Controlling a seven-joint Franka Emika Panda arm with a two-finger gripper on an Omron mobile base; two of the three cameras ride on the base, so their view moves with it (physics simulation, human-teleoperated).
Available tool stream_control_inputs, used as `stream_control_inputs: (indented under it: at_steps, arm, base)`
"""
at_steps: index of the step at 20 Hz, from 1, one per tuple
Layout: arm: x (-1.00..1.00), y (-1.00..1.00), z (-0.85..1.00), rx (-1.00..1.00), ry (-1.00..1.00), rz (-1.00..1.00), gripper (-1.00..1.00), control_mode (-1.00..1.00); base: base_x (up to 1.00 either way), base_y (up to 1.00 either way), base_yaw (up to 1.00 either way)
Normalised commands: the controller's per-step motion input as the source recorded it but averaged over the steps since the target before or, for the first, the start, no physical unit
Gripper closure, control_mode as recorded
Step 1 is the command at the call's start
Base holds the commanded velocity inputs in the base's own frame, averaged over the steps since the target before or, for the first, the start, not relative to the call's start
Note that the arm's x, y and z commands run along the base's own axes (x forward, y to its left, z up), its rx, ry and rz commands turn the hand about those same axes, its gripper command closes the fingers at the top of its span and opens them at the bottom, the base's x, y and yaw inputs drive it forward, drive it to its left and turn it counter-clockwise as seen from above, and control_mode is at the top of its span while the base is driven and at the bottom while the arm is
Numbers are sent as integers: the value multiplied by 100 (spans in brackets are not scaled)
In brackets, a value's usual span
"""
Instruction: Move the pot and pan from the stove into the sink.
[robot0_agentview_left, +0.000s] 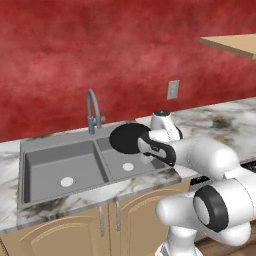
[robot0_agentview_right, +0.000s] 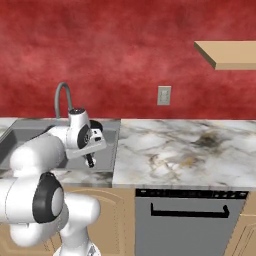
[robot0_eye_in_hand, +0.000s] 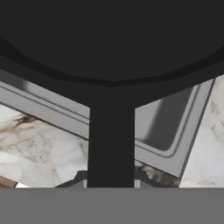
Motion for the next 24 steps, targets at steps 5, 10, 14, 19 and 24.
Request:
stream_control_inputs:
  at_steps: [5, 10, 14, 19, 24]
  arm:
    - [61, 5, -27, 0, 5, 0, 100, -100]
    - [70, 0, -21, 0, 11, 0, 100, -100]
    - [56, 0, -18, 0, 11, 0, 100, -100]
    - [3, 0, 0, -2, 1, 0, 100, -100]
    - [12, 1, -5, -5, 3, 0, 100, -100]
  base:
    - [0, 0, 0]
    - [0, 0, 0]
    - [0, 0, 0]
    - [0, 0, 0]
    - [0, 0, 0]
